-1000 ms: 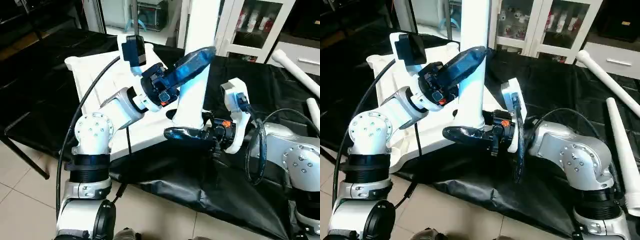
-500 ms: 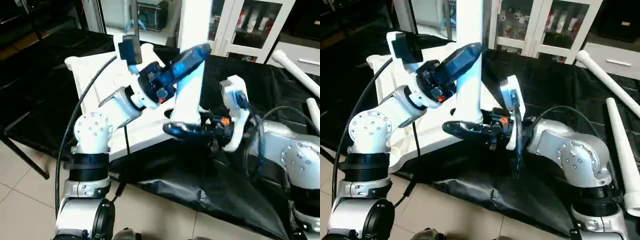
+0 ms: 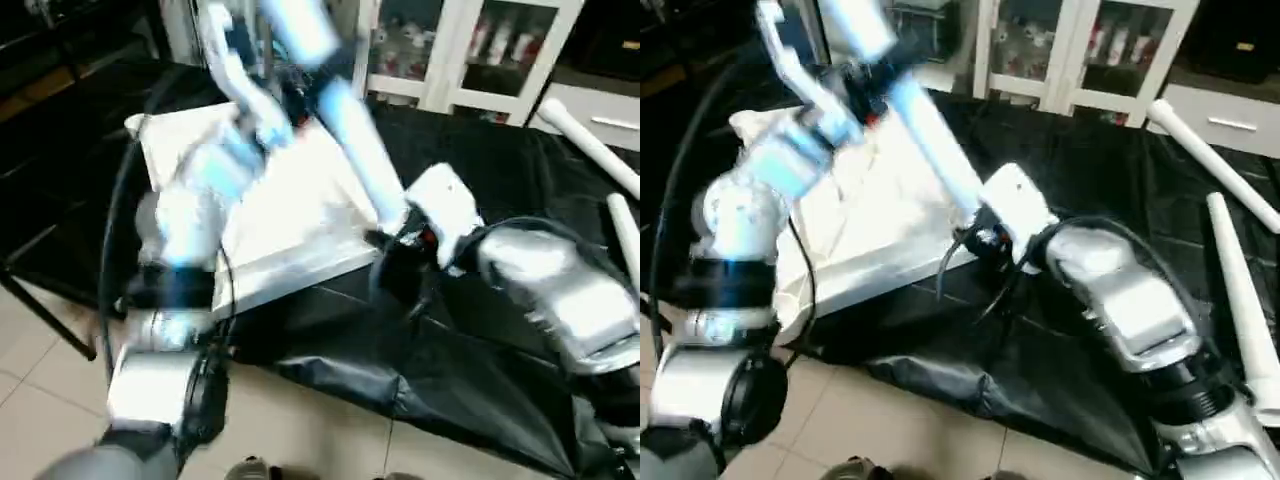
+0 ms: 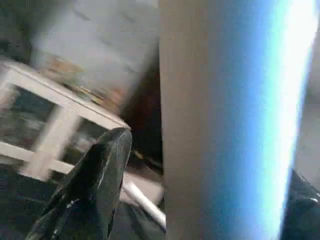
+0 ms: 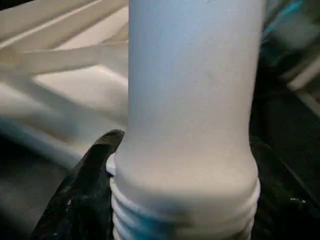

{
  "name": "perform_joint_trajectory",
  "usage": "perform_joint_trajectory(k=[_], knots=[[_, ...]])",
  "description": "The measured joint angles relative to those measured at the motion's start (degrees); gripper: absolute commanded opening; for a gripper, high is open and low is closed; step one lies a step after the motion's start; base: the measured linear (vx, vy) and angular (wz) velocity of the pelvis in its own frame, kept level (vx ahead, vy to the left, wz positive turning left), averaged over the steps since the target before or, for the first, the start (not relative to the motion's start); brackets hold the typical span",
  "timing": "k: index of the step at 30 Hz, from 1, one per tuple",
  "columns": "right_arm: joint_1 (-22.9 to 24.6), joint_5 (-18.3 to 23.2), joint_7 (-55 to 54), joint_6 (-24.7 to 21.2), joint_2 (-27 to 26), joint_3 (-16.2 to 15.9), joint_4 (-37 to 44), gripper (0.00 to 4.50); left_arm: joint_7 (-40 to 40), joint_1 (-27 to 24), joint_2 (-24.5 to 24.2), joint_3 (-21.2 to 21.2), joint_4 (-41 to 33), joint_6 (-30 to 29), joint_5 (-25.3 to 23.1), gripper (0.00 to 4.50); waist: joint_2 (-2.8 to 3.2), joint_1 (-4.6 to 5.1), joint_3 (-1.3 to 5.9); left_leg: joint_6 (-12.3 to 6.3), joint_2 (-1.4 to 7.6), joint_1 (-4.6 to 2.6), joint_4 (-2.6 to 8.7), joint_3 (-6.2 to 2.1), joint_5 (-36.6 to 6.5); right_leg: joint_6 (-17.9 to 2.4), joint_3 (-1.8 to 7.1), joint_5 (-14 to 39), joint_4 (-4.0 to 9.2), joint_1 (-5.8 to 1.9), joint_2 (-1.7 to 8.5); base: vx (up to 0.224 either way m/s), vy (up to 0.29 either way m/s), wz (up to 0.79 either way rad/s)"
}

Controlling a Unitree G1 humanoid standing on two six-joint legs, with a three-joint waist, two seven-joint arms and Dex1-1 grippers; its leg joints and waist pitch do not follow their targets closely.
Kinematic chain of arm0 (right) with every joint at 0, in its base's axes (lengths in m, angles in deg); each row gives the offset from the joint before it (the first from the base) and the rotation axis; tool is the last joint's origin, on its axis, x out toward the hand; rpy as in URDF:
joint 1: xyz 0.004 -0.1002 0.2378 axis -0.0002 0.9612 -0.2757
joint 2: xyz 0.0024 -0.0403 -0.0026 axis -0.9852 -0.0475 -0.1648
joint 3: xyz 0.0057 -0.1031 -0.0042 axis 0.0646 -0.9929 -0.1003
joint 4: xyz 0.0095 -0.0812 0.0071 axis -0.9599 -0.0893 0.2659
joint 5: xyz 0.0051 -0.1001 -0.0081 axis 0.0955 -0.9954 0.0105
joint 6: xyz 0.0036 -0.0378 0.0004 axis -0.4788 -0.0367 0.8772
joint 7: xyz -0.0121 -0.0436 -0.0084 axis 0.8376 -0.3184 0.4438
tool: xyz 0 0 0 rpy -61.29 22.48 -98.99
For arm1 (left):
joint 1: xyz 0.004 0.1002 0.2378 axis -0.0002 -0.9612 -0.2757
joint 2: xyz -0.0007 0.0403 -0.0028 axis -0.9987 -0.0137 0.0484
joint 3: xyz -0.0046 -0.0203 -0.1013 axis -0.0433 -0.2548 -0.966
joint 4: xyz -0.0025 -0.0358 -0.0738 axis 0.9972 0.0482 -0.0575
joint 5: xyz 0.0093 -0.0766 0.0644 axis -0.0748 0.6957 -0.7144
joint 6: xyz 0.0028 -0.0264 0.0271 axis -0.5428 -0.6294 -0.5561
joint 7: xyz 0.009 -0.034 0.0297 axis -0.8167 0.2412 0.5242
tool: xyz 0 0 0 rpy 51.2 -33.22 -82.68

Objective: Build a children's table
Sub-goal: Pick table leg

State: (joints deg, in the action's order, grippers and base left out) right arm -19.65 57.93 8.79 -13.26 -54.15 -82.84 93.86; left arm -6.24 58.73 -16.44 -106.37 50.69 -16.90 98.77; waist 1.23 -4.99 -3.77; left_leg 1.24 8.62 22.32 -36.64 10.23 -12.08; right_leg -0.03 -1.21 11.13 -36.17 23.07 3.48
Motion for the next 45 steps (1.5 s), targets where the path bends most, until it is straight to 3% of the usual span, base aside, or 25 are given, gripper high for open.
perform_joint_trajectory(k=[1, 5, 6, 8, 18, 20, 23, 27, 29, 32, 36, 42, 45], knots=[[0.0, -0.7, -0.7, 0.5, -0.5, -0.2, 0.0, 2.72, 1.4, 0.5, 0.2, -1.1, 1.1, 0.9, 0.2, 3.15, 0.0, 0.01, 0.0, 0.0, 0.0, 0.0, 0.0, 0.0, 0.0, 0.0, 0.0, 0.0, 0.0, 0.0, 0.0, 0.0, 0.0, 0.0], [0.5, -3.2, -2.5, 1.3, -1.8, -1.0, -0.1, 2.72, 4.7, 0.6, 1.0, -3.7, 3.4, 1.6, 1.7, 3.03, 0.0, 0.0, 0.0, -0.01, 0.0, 0.06, 0.0, 0.0, 0.0, 0.0, 0.0, 0.0, 0.0, 0.04, -0.01, 0.0, 0.0, 0.0], [0.5, -3.3, -2.8, 1.3, -2.1, -1.1, -0.1, 2.72, 5.1, 0.6, 1.1, -4.0, 3.6, 1.6, 2.0, 2.73, 0.01, -0.02, 0.0, -0.08, 0.0, 0.06, 0.0, 0.0, 0.0, 0.0, 0.0, 0.0, 0.0, 0.05, -0.01, 0.0, 0.0, 0.0], [0.5, -3.7, -3.0, 1.4, -2.1, -1.2, -0.1, 2.72, 5.2, 0.6, 1.1, -4.2, 3.7, 1.6, 2.2, 2.73, 0.0, -0.11, 0.0, -0.12, 0.0, 0.06, 0.0, 0.0, 0.0, 0.0, -0.01, 0.0, 0.0, 0.04, 0.0, 0.0, 0.0, 0.0], [0.5, -6.4, -3.0, 3.2, -3.5, -1.2, -1.9, 2.72, 5.6, 1.1, 1.9, -4.8, 4.3, 1.8, 3.1, 1.79, 0.0, -0.03, 0.0, -0.08, 0.0, 0.04, 0.0, 0.0, 0.1, -0.1, 0.0, 0.0, 0.0, 0.03, 0.0, 0.0, 0.0, 0.0], [0.5, -6.5, -3.0, 3.4, -4.1, -1.0, -2.2, 3.28, 5.2, 1.1, 1.7, -4.9, 4.3, 1.5, 3.7, 1.77, 0.0, -0.01, 0.0, -0.09, 0.0, 0.05, 0.0, 0.0, 0.0, -0.1, 0.0, 0.0, 0.0, 0.03, 0.0, 0.0, 0.0, 0.0], [0.7, -0.1, 0.2, 3.0, -7.0, 3.5, -1.2, 3.59, 0.2, 0.5, -0.2, -4.2, 2.9, -2.7, 5.4, 1.68, 0.0, 0.03, -0.01, -0.15, 0.01, 0.05, 0.01, 0.0, 0.1, -0.1, 0.0, 0.0, -0.02, 0.07, -0.01, 0.0, 0.0, 0.0], [1.3, 13.4, 9.8, -0.2, -6.8, 10.8, 3.0, 3.84, -9.7, -2.0, -2.6, 0.4, -0.7, -9.8, 7.7, 1.68, 0.0, -0.6, 0.0, -0.46, 0.02, 0.07, 0.01, 0.02, 0.2, -0.1, -0.01, 0.0, 0.03, 0.01, 0.0, 0.0, 0.0, 0.0], [2.8, 17.5, 14.3, -1.7, -4.9, 11.9, 3.8, 4.06, -13.2, -2.5, -3.1, 2.0, -1.2, -11.1, 8.4, 1.68, 0.0, -0.84, 0.0, -0.51, 0.0, 0.07, 0.0, 0.06, 0.2, -0.1, -0.01, -0.1, 0.05, -0.02, 0.04, 0.0, 0.0, 0.0], [5.0, 21.7, 19.4, -4.3, -2.5, 13.6, 3.7, 4.14, -18.5, -2.7, -4.4, 3.0, -2.3, -14.8, 11.0, 1.68, 0.02, -0.61, -0.02, -0.43, 0.0, 0.06, 0.0, 0.14, 0.2, -0.2, 0.0, -0.1, 0.03, 0.0, 0.06, 0.0, 0.0, 0.0], [4.5, 26.4, 21.8, -7.5, -3.0, 17.4, 2.9, 4.14, -24.0, -2.1, -5.3, 3.1, -4.4, -18.7, 15.0, 1.68, 0.04, 0.0, -0.01, -0.23, 0.04, -0.08, 0.0, 0.14, 0.3, -0.3, 0.0, -0.2, -0.05, -0.01, 0.03, 0.0, 0.0, 0.0], [2.0, 31.9, 22.1, -11.3, -3.7, 18.5, 1.7, 4.14, -29.4, -1.0, -7.1, 3.3, -4.8, -21.0, 16.2, 1.68, 0.13, -0.01, 0.0, -0.14, 0.09, -0.14, 0.01, 0.13, 0.3, -0.3, -0.01, -0.3, -0.06, -0.04, -0.01, 0.0, 0.0, 0.0], [1.3, 32.7, 23.2, -12.0, -3.8, 18.6, 1.1, 4.14, -30.8, -1.0, -7.5, 3.6, -4.8, -21.9, 16.3, 1.68, 0.13, -0.16, -0.01, -0.15, 0.09, -0.06, 0.01, 0.13, 0.3, -0.3, -0.01, -0.3, 0.0, -0.03, -0.01, 0.0, 0.0, 0.0]])
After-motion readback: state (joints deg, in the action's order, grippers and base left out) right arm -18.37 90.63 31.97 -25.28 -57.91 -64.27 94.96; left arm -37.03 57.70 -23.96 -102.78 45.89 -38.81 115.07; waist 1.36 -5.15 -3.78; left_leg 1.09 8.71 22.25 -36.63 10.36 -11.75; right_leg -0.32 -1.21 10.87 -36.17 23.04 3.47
